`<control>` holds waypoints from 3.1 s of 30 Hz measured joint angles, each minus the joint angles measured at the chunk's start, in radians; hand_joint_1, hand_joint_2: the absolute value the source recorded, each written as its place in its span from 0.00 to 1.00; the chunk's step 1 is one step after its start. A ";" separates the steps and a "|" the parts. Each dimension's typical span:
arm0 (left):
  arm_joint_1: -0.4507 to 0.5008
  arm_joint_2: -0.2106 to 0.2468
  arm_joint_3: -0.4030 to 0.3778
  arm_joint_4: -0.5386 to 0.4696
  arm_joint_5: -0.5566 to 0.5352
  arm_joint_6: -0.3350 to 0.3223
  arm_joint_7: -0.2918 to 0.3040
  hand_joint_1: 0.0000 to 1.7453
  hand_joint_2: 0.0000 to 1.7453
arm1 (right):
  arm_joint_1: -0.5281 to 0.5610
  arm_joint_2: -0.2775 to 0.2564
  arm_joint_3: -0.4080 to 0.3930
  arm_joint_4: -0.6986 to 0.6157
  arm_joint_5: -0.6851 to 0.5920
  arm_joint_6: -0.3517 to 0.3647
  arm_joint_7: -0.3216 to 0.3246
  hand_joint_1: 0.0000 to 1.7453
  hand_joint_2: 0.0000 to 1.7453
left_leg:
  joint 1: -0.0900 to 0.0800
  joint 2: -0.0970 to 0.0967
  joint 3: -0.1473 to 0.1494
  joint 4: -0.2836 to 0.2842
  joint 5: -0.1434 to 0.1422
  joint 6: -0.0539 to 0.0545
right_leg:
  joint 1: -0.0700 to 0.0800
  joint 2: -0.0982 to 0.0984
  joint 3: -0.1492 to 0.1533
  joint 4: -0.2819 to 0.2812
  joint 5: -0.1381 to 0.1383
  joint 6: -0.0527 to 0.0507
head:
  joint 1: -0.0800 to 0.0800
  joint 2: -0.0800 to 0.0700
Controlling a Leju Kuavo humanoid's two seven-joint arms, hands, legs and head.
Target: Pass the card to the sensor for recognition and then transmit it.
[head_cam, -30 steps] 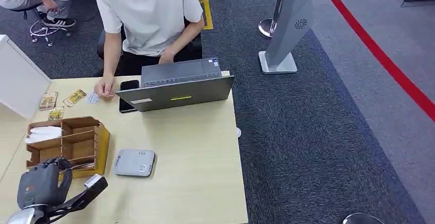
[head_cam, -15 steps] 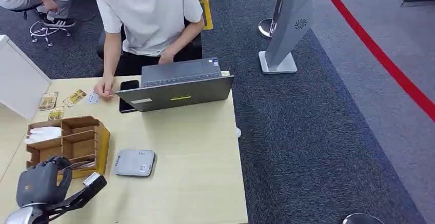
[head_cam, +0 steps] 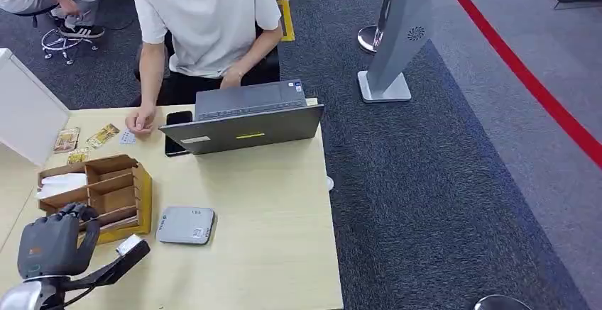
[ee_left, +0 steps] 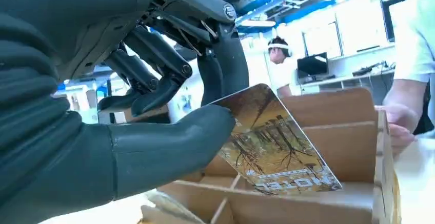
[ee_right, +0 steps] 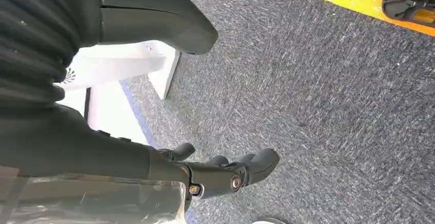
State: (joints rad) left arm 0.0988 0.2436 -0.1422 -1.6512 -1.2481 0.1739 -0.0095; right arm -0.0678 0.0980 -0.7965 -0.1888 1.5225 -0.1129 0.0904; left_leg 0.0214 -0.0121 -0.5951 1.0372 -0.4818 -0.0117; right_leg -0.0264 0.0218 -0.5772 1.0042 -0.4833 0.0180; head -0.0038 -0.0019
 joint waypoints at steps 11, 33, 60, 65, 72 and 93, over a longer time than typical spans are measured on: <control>0.060 0.201 -0.061 -0.353 0.023 0.046 -0.021 1.00 1.00 | 0.004 -0.001 -0.003 0.000 -0.007 -0.005 0.003 0.00 1.00 | 0.000 -0.001 0.001 0.000 0.000 0.000 | 0.000 -0.001 -0.001 0.000 -0.001 0.000 | 0.001 0.000; -0.901 -0.113 -0.169 0.475 0.014 0.117 0.045 1.00 1.00 | -0.018 -0.006 0.137 0.000 0.006 0.021 -0.019 0.00 1.00 | -0.001 -0.001 -0.006 0.002 0.012 0.002 | -0.001 0.001 -0.006 0.000 0.013 0.003 | 0.003 0.000; -1.016 -0.194 -0.170 0.906 0.033 0.240 0.001 0.00 1.00 | -0.017 -0.008 0.203 0.001 0.005 0.032 -0.001 0.00 1.00 | -0.001 -0.001 -0.009 0.001 0.011 0.002 | -0.001 0.001 -0.007 0.000 0.012 0.003 | 0.003 0.000; -0.864 -0.149 -0.169 0.723 0.072 0.235 -0.025 0.00 1.00 | -0.007 -0.008 0.201 0.002 0.003 0.031 0.005 0.00 1.00 | -0.001 0.000 -0.008 0.001 0.011 0.002 | -0.001 0.002 -0.007 0.000 0.012 0.003 | 0.003 0.000; -0.527 -0.039 -0.124 0.306 0.132 0.278 -0.070 0.00 1.00 | 0.007 -0.008 0.185 0.002 -0.002 0.031 0.026 0.00 1.00 | -0.001 0.001 -0.007 0.000 0.008 0.000 | -0.001 0.003 -0.007 0.000 0.008 0.001 | 0.004 0.000; 0.004 0.012 0.323 -0.151 0.513 0.391 -0.382 0.00 1.00 | 0.014 -0.008 0.156 0.002 -0.004 0.023 0.030 0.00 1.00 | 0.001 0.001 -0.004 -0.001 0.004 -0.001 | 0.000 0.002 -0.004 0.000 0.003 -0.001 | 0.002 0.000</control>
State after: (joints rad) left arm 0.1028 0.2560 0.1810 -1.8021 -0.7351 0.5651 -0.3912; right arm -0.0542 0.0904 -0.6405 -0.1873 1.5187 -0.0900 0.1205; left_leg 0.0219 -0.0114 -0.5990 1.0364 -0.4782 -0.0126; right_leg -0.0262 0.0235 -0.5811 1.0041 -0.4798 0.0170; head -0.0015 -0.0019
